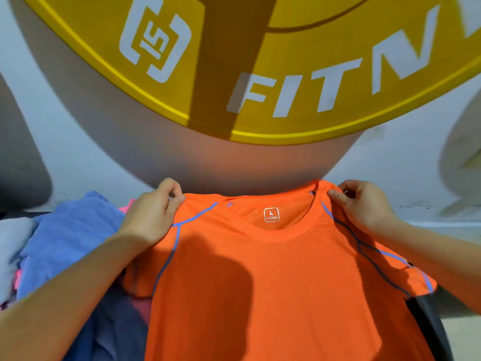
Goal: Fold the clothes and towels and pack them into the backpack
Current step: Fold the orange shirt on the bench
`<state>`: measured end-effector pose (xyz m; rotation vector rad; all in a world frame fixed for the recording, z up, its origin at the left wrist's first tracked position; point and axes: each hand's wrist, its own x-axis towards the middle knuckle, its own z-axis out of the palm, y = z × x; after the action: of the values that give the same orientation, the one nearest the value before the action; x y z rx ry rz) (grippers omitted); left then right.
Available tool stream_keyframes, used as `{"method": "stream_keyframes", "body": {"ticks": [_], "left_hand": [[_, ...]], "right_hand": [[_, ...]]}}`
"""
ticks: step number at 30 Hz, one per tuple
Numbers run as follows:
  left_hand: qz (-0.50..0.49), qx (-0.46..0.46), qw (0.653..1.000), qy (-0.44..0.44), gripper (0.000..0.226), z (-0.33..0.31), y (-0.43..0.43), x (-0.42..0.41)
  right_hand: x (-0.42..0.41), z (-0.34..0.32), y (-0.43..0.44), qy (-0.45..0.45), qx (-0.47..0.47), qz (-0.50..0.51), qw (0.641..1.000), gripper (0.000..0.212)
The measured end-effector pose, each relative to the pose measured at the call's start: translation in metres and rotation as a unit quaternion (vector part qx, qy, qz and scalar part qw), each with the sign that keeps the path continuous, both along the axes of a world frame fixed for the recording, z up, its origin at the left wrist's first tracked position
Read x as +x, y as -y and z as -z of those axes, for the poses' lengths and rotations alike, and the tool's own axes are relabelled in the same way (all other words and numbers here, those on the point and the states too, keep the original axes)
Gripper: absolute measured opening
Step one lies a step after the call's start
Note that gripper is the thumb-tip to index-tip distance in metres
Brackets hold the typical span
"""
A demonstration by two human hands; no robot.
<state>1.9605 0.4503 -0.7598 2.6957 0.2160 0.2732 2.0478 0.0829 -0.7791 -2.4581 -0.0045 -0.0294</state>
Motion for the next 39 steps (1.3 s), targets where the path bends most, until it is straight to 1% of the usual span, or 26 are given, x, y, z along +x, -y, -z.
{"method": "stream_keyframes", "body": {"ticks": [2, 4, 7, 8, 9, 11, 12, 13, 14, 15, 16, 17, 18, 19, 20, 21, 22, 24, 25, 26, 28, 30, 32, 34, 36, 39], "left_hand": [[0.004, 0.052, 0.999, -0.003, 0.014, -0.003, -0.002, 0.007], [-0.014, 0.019, 0.998, -0.051, 0.022, -0.002, -0.002, 0.011], [0.008, -0.015, 0.980, -0.199, 0.048, -0.006, -0.013, 0.004], [0.026, -0.023, 0.968, -0.248, 0.058, -0.010, -0.019, -0.003], [0.043, -0.023, 0.955, -0.293, 0.060, -0.013, -0.028, -0.012], [0.069, 0.011, 0.932, -0.356, 0.037, -0.017, -0.048, -0.030], [0.071, 0.021, 0.929, -0.362, 0.029, -0.018, -0.056, -0.036], [0.063, 0.008, 0.933, -0.354, 0.029, -0.019, -0.060, -0.042], [0.047, -0.045, 0.940, -0.334, 0.031, -0.021, -0.060, -0.047], [0.019, -0.140, 0.944, -0.299, 0.029, -0.022, -0.059, -0.049], [-0.014, -0.266, 0.931, -0.248, 0.021, -0.024, -0.056, -0.049], [-0.040, -0.401, 0.893, -0.202, 0.014, -0.029, -0.048, -0.049], [-0.057, -0.508, 0.843, -0.167, 0.014, -0.034, -0.038, -0.048], [-0.073, -0.555, 0.816, -0.140, 0.010, -0.037, -0.031, -0.045], [-0.091, -0.560, 0.815, -0.116, 0.010, -0.038, -0.027, -0.043], [-0.109, -0.534, 0.833, -0.101, 0.017, -0.037, -0.025, -0.043], [-0.126, -0.482, 0.863, -0.084, 0.024, -0.035, -0.026, -0.044], [-0.134, -0.271, 0.952, -0.052, 0.034, -0.026, -0.038, -0.049], [-0.123, -0.165, 0.978, -0.043, 0.036, -0.021, -0.046, -0.052], [-0.110, -0.092, 0.989, -0.035, 0.038, -0.016, -0.051, -0.056], [-0.093, -0.016, 0.995, -0.031, 0.038, -0.009, -0.054, -0.060], [-0.089, 0.037, 0.994, -0.055, 0.041, -0.002, -0.051, -0.058], [-0.106, 0.079, 0.988, -0.079, 0.046, 0.003, -0.045, -0.054], [-0.087, 0.134, 0.985, -0.067, 0.052, -0.002, -0.033, -0.048], [0.003, 0.166, 0.984, -0.065, 0.047, -0.015, -0.009, -0.038], [0.189, 0.187, 0.960, -0.092, 0.045, -0.038, 0.047, -0.024]], "right_hand": [[0.001, -0.001, -0.001, 0.039, -0.036, 0.012, 0.998, 0.017], [0.001, -0.001, -0.001, 0.049, -0.096, 0.019, 0.994, 0.020], [-0.002, 0.001, 0.004, 0.043, -0.211, -0.001, 0.977, 0.026], [-0.005, 0.001, 0.006, 0.059, -0.244, -0.017, 0.968, 0.030], [-0.010, 0.001, 0.005, 0.092, -0.270, -0.043, 0.958, 0.034], [-0.025, -0.003, -0.004, 0.158, -0.291, -0.122, 0.935, 0.038], [-0.034, -0.007, -0.012, 0.179, -0.290, -0.165, 0.926, 0.040], [-0.044, -0.009, -0.022, 0.184, -0.286, -0.209, 0.917, 0.043], [-0.054, -0.009, -0.031, 0.185, -0.285, -0.250, 0.907, 0.044], [-0.063, -0.008, -0.041, 0.184, -0.286, -0.287, 0.895, 0.045], [-0.070, -0.005, -0.050, 0.180, -0.289, -0.321, 0.884, 0.045], [-0.077, -0.001, -0.058, 0.174, -0.293, -0.349, 0.873, 0.047], [-0.082, 0.003, -0.064, 0.163, -0.297, -0.370, 0.865, 0.049], [-0.085, 0.006, -0.068, 0.149, -0.301, -0.382, 0.861, 0.052], [-0.087, 0.009, -0.072, 0.140, -0.301, -0.387, 0.860, 0.055], [-0.088, 0.010, -0.074, 0.133, -0.303, -0.387, 0.860, 0.057], [-0.088, 0.012, -0.076, 0.124, -0.308, -0.384, 0.862, 0.058], [-0.086, 0.014, -0.075, 0.100, -0.315, -0.371, 0.868, 0.060], [-0.085, 0.016, -0.074, 0.086, -0.319, -0.363, 0.871, 0.061], [-0.083, 0.018, -0.072, 0.074, -0.325, -0.357, 0.872, 0.063], [-0.082, 0.020, -0.070, 0.064, -0.336, -0.354, 0.870, 0.065], [-0.081, 0.019, -0.071, 0.056, -0.338, -0.357, 0.869, 0.065], [-0.081, 0.014, -0.069, 0.069, -0.327, -0.351, 0.875, 0.063], [-0.077, 0.000, -0.062, 0.085, -0.309, -0.345, 0.882, 0.064], [-0.066, -0.017, -0.044, 0.065, -0.297, -0.336, 0.891, 0.066], [-0.043, -0.039, 0.002, -0.071, -0.239, -0.285, 0.926, 0.046]]}}
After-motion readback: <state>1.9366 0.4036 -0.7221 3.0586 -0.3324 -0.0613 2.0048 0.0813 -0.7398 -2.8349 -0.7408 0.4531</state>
